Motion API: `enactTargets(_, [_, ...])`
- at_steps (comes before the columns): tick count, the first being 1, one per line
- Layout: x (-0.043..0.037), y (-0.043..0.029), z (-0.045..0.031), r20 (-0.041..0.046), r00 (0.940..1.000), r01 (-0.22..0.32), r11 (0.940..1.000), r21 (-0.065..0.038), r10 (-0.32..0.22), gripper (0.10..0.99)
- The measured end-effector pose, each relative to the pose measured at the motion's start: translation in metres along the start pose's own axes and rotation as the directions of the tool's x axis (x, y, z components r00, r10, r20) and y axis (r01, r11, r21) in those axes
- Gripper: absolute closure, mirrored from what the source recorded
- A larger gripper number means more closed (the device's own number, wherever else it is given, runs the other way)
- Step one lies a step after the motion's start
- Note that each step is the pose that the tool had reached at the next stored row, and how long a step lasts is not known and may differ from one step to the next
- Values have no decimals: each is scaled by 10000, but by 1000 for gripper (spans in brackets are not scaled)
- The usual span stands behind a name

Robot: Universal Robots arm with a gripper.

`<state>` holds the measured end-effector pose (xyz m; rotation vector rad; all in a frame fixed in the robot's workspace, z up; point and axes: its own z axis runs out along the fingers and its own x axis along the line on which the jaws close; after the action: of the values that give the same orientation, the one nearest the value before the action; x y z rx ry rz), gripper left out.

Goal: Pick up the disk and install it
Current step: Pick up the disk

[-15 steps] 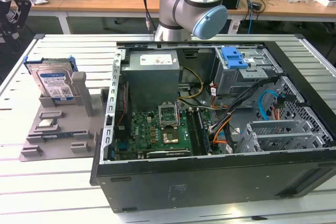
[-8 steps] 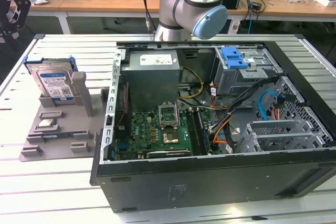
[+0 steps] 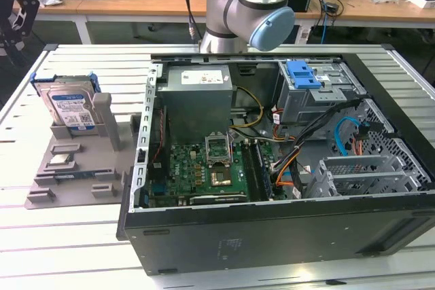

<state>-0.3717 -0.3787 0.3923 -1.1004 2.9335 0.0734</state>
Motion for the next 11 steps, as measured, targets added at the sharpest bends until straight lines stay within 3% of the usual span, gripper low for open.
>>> enactTargets(6, [0, 0, 0, -29, 9974, 725, 9974, -18, -725, 980])
enactTargets(11, [0, 0, 0, -61, 9881, 1537, 9881, -41, -1538, 980])
